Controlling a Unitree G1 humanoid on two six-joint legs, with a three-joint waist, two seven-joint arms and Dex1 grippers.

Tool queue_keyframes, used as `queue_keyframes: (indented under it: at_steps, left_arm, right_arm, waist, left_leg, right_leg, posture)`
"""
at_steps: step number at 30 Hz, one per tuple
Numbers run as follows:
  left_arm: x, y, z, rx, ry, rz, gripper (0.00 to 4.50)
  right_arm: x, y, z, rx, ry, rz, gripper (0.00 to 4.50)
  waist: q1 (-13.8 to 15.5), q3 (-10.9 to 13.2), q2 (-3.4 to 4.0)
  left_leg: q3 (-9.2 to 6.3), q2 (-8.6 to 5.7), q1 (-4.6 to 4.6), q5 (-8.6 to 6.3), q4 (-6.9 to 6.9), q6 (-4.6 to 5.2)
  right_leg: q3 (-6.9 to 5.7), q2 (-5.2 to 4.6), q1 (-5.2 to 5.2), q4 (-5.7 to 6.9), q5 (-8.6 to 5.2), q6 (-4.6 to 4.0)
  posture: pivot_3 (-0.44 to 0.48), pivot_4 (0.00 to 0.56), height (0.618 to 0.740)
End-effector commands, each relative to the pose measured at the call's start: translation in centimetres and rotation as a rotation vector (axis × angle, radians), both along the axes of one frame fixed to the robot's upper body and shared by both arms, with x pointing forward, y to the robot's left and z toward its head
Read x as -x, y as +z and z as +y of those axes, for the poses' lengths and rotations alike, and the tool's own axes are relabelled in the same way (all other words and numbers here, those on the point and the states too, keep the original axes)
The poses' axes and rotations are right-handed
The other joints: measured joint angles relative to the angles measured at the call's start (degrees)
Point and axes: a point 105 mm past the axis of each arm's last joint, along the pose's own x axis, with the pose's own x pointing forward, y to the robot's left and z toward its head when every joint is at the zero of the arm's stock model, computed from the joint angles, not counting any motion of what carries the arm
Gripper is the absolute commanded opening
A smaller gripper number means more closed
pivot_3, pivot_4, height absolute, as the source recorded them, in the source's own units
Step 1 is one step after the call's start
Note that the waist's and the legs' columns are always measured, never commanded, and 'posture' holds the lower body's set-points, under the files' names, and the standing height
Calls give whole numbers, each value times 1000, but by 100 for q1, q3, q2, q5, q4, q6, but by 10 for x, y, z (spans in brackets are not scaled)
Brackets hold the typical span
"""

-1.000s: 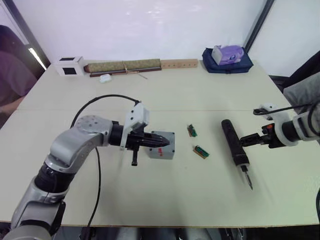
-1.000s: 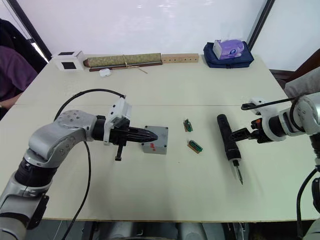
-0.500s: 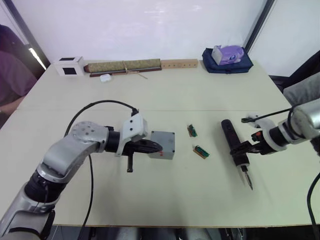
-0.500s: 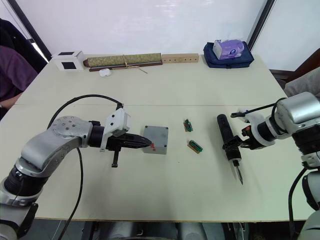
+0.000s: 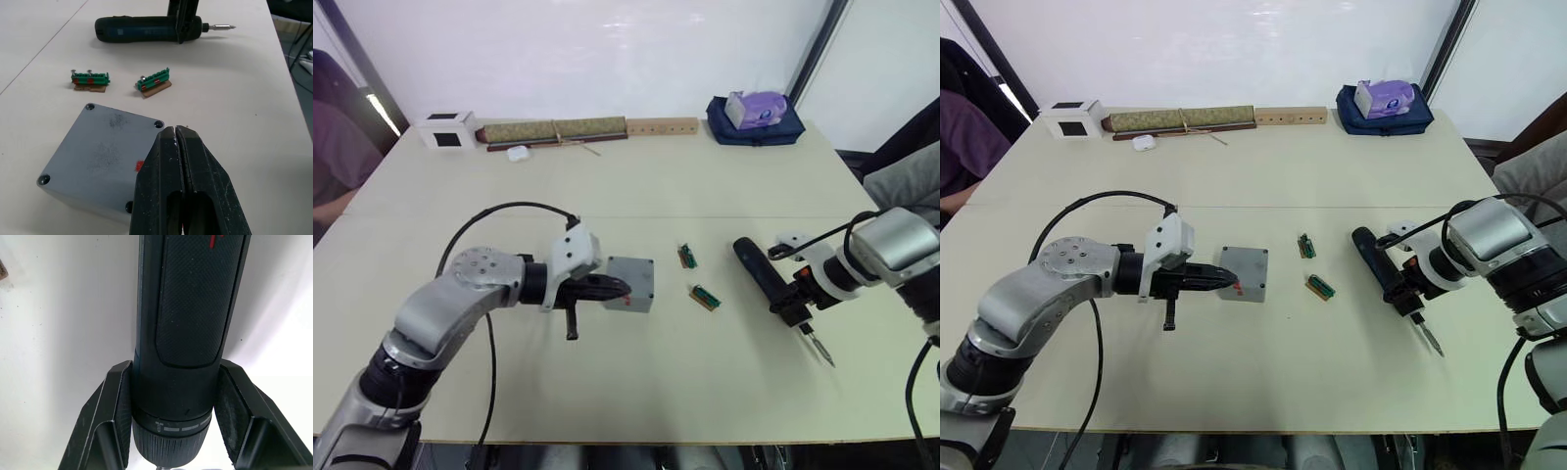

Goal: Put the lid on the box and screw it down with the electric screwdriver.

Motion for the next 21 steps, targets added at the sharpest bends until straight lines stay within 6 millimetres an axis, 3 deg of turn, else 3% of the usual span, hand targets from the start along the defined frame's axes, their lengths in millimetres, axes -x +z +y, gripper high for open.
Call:
queue_keyframes:
  at_steps: [1,4,5,7,9,12,15,19,21]
  left_arm:
    - [0,10,-1,42,0,-31,0]
    - [-6,18,2,112,18,0,0]
    - [-11,25,4,159,33,10,0]
    - [-32,44,12,287,131,30,0]
    - [-43,59,17,394,176,70,0]
    - [-47,72,20,451,178,66,0]
    - [-61,66,19,413,228,62,0]
    - [-67,56,16,362,226,18,0]
    - [-64,41,10,279,161,17,0]
  right_arm:
    - [-2,-5,4,-47,-9,9,1752]
    - [-20,18,-4,-75,-59,-99,1752]
    - [-38,41,-6,-134,-98,-218,1752]
    - [-74,107,-8,-321,-189,-556,1752]
    - [-84,143,-4,-457,-216,-734,1752]
    - [-84,159,-5,-442,-203,-946,1752]
    - [-77,183,4,-497,-268,-1214,1752]
    - [-51,196,51,-805,-229,-1277,1752]
    - [-27,209,79,-1015,-132,-1374,1752]
  waist:
    - [-1,0,-1]
    - [-5,0,-1]
    - [-19,0,-1]
    - [-62,16,18]
    - [-65,58,86]
    - [23,51,79]
    - [46,44,66]
    - [13,48,75]
    - [3,51,80]
  left_leg:
    - [0,0,0,0,1,0]
    - [2,0,1,0,2,0]
    - [3,-1,1,0,2,0]
    - [14,-1,1,0,4,0]
    - [22,-9,-21,6,8,-6]
    - [22,-7,-32,10,-2,-4]
    - [1,3,-34,4,-16,4]
    - [11,-8,-81,11,-6,-7]
    - [23,-16,-122,47,6,-68]
  right_leg:
    - [0,-1,0,0,0,0]
    - [0,-1,2,0,1,-1]
    - [0,-1,2,0,2,-1]
    - [5,-2,-4,0,5,-4]
    - [17,-5,-29,2,31,16]
    - [22,9,-47,2,32,12]
    - [7,13,-37,-6,20,-5]
    - [21,-19,-84,12,28,10]
    - [35,-24,-141,50,37,22]
  posture:
    - [0,150,740]
    - [0,150,740]
    - [0,150,740]
    - [0,150,740]
    - [0,150,740]
    - [0,150,740]
    - [0,150,740]
    - [0,150,740]
    - [0,150,740]
